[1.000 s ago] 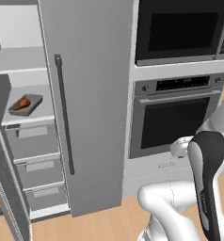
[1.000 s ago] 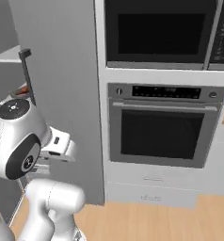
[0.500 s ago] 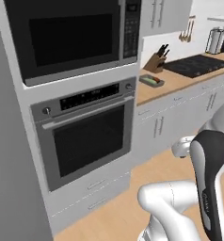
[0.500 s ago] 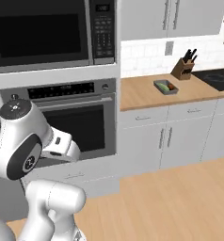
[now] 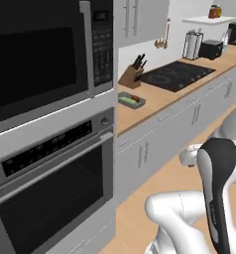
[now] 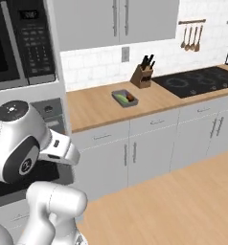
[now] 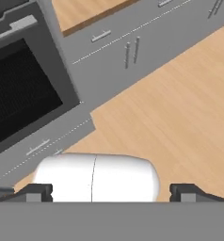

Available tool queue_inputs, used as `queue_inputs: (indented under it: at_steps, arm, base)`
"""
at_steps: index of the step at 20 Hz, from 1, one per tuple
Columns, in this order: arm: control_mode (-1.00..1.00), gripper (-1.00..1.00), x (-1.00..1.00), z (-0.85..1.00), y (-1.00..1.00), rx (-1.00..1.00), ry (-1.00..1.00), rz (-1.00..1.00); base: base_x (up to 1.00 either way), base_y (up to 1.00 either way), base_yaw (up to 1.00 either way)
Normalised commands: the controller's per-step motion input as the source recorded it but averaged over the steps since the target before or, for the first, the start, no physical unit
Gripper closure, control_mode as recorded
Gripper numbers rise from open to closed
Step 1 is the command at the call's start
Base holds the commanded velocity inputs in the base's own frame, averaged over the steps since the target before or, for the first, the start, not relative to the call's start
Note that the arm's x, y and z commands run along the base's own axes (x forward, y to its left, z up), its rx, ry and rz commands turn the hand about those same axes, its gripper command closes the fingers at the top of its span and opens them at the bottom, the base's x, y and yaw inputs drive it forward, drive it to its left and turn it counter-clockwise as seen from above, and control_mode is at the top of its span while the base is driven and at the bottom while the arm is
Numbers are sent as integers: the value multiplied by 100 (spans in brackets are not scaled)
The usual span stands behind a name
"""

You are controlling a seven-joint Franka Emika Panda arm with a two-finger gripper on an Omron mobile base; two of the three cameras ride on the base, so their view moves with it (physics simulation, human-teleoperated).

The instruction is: Take the meat container that has the chicken drumstick and place it on the second highest rack of the freezer. Then take the vegetable container that has the corn and bell pepper and place it on the highest rack of the freezer.

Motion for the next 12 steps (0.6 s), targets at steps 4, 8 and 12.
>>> queue_inputs:
  at_steps: [4, 8, 12]
  arm:
    - [100, -100, 0, 0, 0, 0, 0, 0]
    - [100, -100, 0, 0, 0, 0, 0, 0]
    - [100, -100, 0, 0, 0, 0, 0, 0]
  base:
    - [100, -88, -5]
    - [100, -100, 0]
    - [100, -79, 0]
